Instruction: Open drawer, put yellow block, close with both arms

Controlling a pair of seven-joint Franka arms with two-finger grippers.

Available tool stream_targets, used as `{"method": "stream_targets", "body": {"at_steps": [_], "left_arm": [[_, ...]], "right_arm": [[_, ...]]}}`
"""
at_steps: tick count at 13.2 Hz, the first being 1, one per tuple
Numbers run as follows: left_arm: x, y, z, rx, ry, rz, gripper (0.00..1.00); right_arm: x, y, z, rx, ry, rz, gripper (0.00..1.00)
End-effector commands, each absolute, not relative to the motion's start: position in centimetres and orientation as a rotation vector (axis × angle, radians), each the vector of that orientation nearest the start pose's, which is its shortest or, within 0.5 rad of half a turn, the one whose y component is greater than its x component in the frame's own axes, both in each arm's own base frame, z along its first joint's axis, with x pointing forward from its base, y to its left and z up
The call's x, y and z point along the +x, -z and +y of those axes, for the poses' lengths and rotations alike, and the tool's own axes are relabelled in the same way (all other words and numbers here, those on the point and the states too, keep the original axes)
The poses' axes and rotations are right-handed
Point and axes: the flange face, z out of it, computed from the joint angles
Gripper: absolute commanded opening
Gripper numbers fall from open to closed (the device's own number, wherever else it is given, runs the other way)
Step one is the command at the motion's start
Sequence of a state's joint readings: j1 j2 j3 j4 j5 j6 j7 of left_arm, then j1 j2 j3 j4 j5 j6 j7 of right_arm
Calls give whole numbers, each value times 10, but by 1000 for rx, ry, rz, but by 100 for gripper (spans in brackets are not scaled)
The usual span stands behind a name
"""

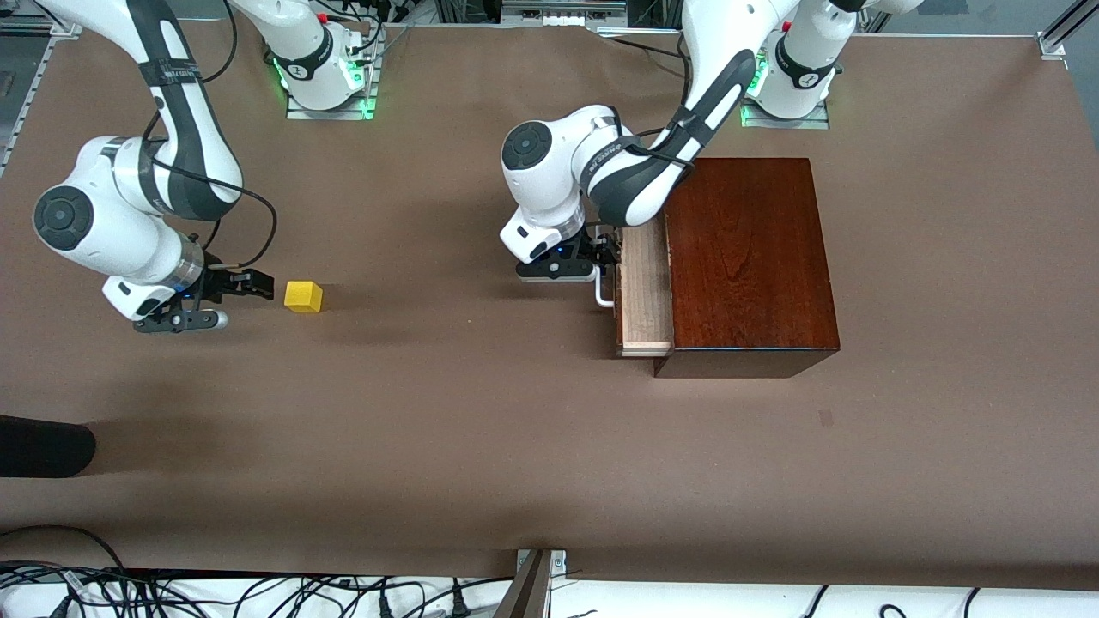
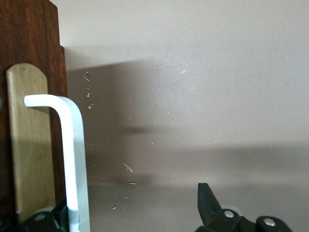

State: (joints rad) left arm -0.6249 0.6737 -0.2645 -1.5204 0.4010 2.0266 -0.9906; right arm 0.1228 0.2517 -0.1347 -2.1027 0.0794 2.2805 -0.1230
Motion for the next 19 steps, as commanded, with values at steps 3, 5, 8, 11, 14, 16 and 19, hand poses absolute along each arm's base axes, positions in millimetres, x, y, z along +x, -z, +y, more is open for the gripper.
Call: {"method": "stream_targets", "body": {"at_steps": [3,5,8,11,14,16,19], "left_arm": [[462,-253,-555,-3028,128,89,100],[462,-256,-554,-3017,136,106,100],[466,-273,-548,-2999,148,97,100],[472,-289,-547,-2971,142,73,100],[470,-304,-545,-2939,121,65,100],[466,-330,-539,-2910,115,52,100],[461,-398,-528,-2920,166,16,100]], "right_arm": [[555,-255,8,-3113,-52,-53,100],[550,-246,24,-3115,-21,-44,100],[550,-242,43,-3114,-14,-12,100],[548,-228,50,-3119,-2,-5,100],[538,-217,48,-3123,20,-5,100],[537,-214,47,-3125,14,-25,100],[536,-206,47,-3128,-5,-24,100]]}}
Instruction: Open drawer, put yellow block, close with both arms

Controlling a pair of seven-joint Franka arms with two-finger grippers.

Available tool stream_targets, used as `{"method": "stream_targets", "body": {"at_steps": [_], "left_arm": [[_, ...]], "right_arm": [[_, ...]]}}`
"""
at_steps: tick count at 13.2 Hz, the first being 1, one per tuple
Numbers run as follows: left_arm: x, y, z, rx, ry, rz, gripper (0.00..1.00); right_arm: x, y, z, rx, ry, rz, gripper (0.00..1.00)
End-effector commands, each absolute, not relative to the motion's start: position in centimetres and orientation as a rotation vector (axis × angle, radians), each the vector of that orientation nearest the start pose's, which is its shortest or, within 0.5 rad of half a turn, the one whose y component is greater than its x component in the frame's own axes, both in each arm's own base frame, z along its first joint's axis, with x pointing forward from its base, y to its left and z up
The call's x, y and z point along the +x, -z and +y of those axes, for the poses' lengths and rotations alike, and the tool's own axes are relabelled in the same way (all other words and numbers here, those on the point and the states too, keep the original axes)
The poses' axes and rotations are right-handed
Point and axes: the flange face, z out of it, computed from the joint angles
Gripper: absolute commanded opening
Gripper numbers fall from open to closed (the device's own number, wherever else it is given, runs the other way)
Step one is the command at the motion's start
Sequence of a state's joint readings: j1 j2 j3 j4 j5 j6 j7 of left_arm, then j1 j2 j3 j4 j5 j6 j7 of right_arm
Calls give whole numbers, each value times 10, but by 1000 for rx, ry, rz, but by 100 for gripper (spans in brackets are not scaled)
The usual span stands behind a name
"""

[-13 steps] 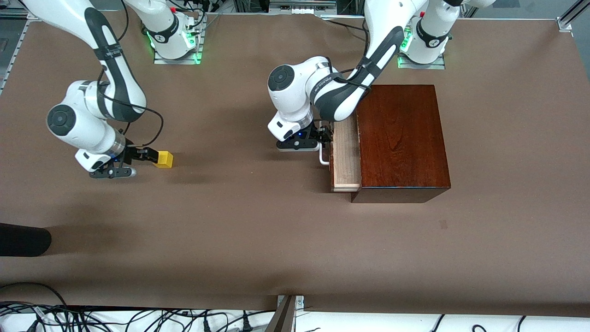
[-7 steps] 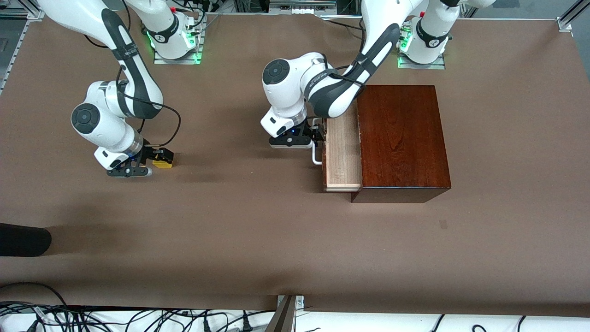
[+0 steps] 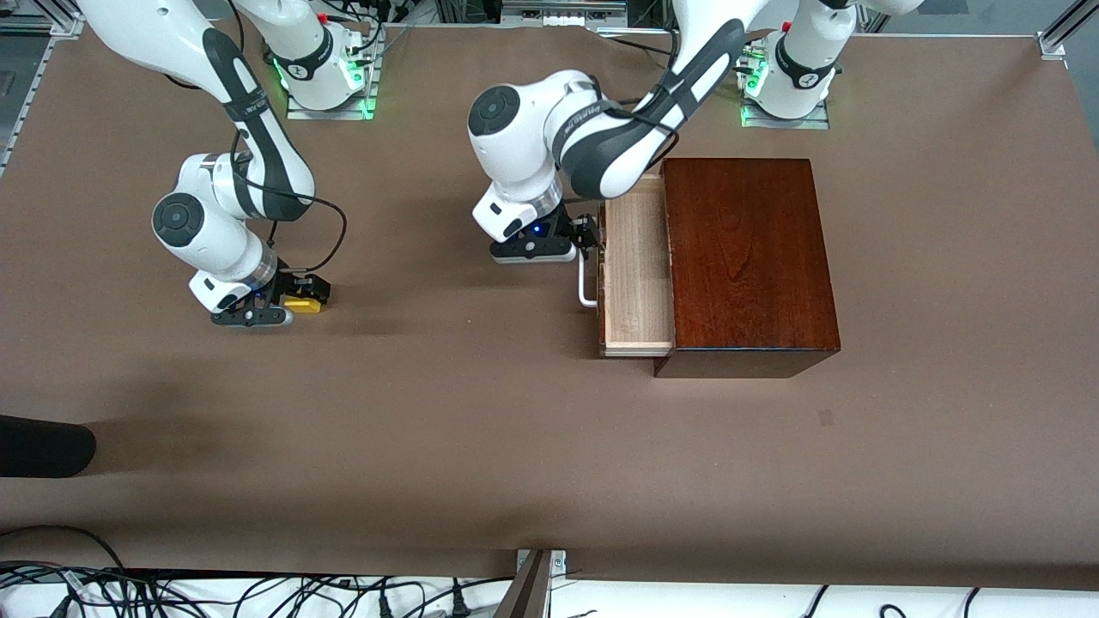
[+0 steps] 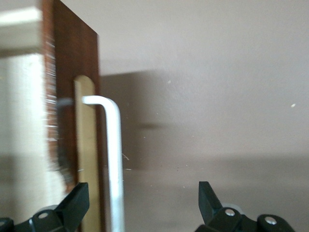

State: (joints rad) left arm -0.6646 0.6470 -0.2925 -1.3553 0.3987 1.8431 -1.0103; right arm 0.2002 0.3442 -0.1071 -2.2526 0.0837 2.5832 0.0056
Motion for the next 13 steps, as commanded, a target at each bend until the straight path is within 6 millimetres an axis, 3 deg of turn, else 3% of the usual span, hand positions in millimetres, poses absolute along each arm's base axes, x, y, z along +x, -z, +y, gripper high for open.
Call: {"method": "stream_targets", "body": {"at_steps": [1,3,4,7,9,11,13], "left_arm": [[459,-418,-522,-2915,178,10,100],[463,-457,-497,-2899,151,14,100],[477,-477,-470,-2881,124,34,100],[521,-530,-384,-2916,50,193,100],[546,-553,-326,-2989,4,209,100],[561,-574,-279,-3010,19,182,100],[563,-595,-239,-2998,36,280,100]], "right_arm": [[535,-204,47,-3129,-12,-24,100],[533,-197,46,-3131,-31,-24,98],[532,-197,46,-3131,-33,-26,89],[531,-192,44,-3133,-50,-53,47],[531,-191,44,-3133,-57,-62,25],[532,-196,45,-3131,-45,-62,11],[538,-213,46,-3125,0,-150,5]]}}
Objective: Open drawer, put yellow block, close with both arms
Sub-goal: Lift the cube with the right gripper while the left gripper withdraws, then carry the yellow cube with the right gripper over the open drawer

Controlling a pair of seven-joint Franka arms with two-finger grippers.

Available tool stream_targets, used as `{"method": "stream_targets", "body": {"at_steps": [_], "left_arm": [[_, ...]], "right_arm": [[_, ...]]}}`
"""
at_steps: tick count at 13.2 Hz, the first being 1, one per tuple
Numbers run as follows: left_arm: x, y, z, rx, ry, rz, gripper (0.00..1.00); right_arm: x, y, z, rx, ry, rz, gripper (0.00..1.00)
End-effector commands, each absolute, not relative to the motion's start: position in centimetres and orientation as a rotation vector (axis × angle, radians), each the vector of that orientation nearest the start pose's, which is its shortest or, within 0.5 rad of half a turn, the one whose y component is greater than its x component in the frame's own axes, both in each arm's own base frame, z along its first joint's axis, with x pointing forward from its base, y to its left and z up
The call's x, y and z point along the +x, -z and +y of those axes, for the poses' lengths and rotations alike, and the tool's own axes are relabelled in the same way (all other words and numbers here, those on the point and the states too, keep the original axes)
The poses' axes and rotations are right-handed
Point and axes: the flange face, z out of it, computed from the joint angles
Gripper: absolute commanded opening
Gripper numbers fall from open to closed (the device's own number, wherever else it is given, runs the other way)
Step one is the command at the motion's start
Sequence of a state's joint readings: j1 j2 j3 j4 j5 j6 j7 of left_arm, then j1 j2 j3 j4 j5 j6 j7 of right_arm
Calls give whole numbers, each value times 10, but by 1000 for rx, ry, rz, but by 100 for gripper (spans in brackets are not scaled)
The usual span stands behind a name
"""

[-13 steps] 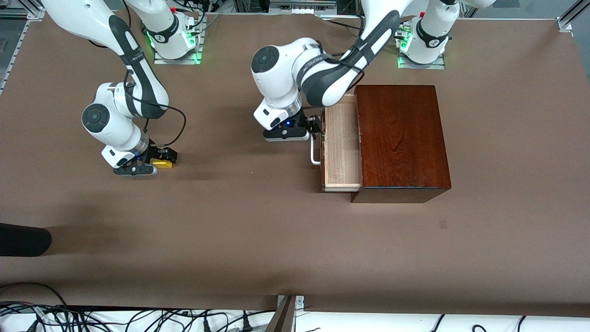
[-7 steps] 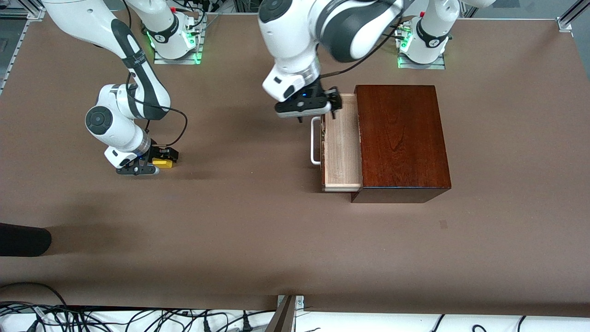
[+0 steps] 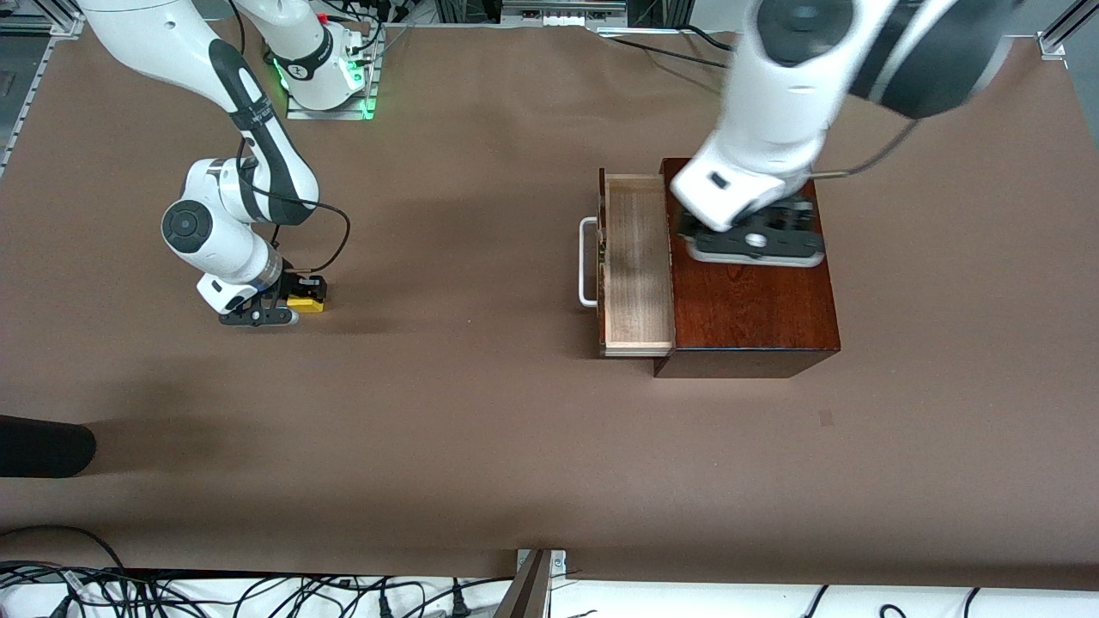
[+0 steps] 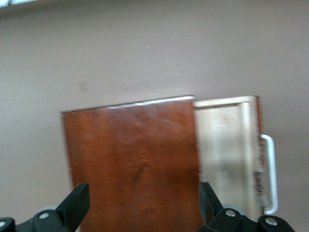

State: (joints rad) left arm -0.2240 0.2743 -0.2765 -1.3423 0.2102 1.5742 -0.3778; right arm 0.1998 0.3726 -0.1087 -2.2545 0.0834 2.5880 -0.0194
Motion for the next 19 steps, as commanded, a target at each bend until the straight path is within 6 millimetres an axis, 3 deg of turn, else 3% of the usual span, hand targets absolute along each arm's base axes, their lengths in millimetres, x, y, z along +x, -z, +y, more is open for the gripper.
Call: {"method": "stream_targets", "body": {"at_steps": [1,3,4,8,9,13,16,18,19], "left_arm": [[564,-604,-221,-2990,34,351,100],[555,-624,-198,-2996,7,405,100],[549,-630,-186,-2989,-20,375,100],[537,-597,-141,-3027,-119,266,100],[535,-585,-134,-3029,-122,298,100],[543,-580,-100,-3068,-112,345,100],[545,-579,-98,-3071,-120,340,100],[545,-577,-90,-3071,-130,324,100],[546,-577,-86,-3074,-133,314,100]], "right_arm": [[540,-225,48,-3115,-9,-230,1],[552,-256,59,-3096,-67,-312,1],[554,-274,84,-3076,-79,-384,1],[565,-336,156,-3051,-55,-713,2],[563,-349,180,-3033,-71,-777,2],[551,-416,278,-2946,-34,-1036,3],[527,-463,380,-2901,-8,-1377,2],[510,-476,438,-2865,-45,-1507,2],[505,-480,457,-2837,-30,-1539,2]]}}
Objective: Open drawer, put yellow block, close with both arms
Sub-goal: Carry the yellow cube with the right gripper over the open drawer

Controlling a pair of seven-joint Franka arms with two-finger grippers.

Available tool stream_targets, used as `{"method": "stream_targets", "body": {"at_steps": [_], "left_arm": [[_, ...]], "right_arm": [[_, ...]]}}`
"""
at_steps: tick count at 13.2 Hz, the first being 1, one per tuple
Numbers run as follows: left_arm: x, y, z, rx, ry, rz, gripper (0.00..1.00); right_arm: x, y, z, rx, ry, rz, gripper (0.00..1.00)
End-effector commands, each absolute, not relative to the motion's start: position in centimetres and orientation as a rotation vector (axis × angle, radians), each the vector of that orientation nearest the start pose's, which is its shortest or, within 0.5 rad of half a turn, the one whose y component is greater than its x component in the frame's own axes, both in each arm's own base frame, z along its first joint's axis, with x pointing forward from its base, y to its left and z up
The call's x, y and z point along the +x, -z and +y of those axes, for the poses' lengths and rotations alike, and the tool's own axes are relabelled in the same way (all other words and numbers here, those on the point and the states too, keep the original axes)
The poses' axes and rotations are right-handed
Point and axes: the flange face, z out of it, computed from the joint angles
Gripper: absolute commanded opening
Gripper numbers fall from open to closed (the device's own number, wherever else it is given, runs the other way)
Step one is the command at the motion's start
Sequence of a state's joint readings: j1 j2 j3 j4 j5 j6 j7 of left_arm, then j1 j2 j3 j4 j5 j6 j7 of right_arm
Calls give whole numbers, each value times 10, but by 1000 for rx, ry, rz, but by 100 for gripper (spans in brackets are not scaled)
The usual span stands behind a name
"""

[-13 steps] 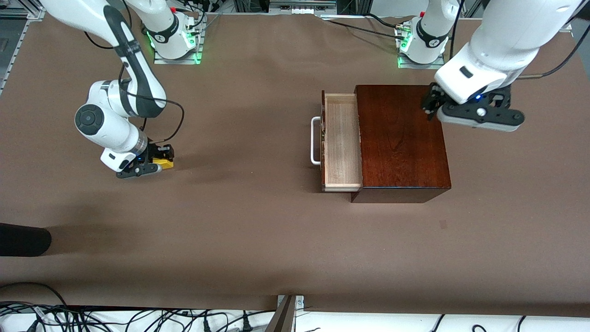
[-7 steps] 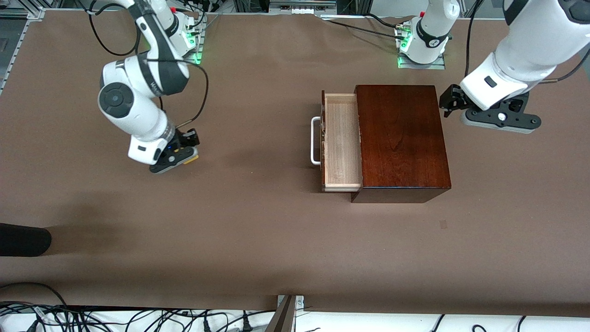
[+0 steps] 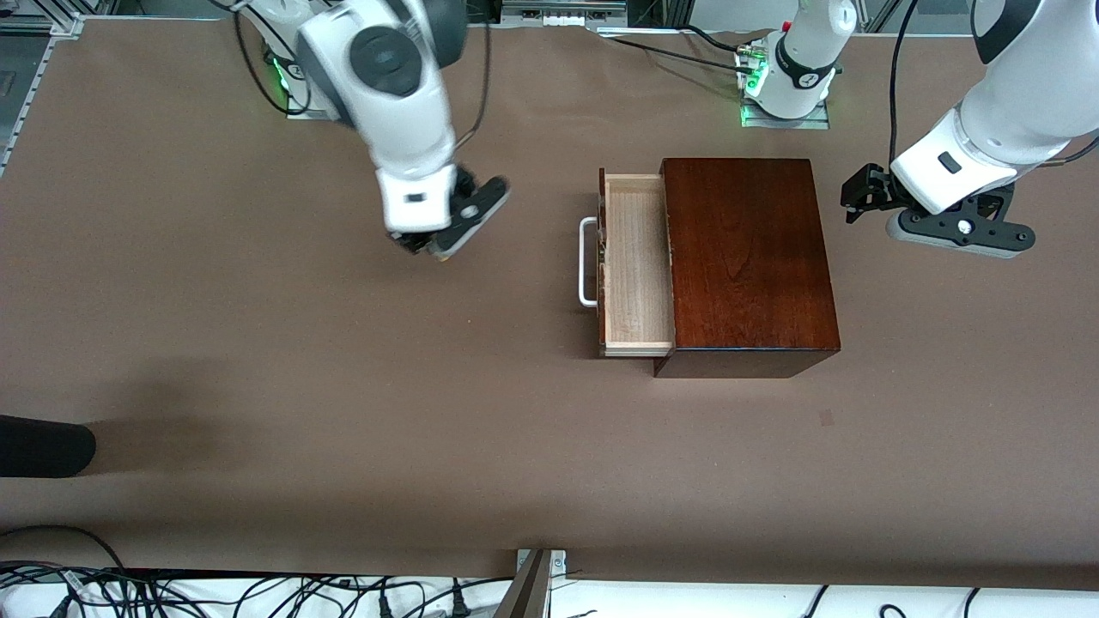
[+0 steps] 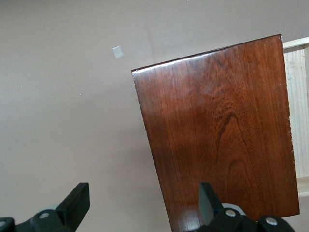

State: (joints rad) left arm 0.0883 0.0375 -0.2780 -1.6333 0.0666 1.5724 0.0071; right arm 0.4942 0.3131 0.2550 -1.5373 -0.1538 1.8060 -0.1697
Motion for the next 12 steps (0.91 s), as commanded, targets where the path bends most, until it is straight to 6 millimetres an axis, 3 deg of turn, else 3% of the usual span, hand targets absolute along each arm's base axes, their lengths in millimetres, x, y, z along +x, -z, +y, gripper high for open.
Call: {"method": "stream_targets", "body": {"at_steps": [1,3,5,7,12], "left_arm": [[546,-578,-86,-3074,-130,321,100],[545,-578,-90,-3073,-130,328,100],[546,-578,-90,-3073,-128,328,100],[545,-579,-93,-3072,-125,337,100],[545,-581,-96,-3072,-120,335,100]], "right_arm": [[499,-480,474,-2806,-8,-1559,1],[474,-474,530,-2712,59,-1652,1],[434,-458,603,-2601,121,-1762,1],[417,-435,637,-2541,172,-1833,1],[390,-432,660,-2462,246,-1973,1]]}}
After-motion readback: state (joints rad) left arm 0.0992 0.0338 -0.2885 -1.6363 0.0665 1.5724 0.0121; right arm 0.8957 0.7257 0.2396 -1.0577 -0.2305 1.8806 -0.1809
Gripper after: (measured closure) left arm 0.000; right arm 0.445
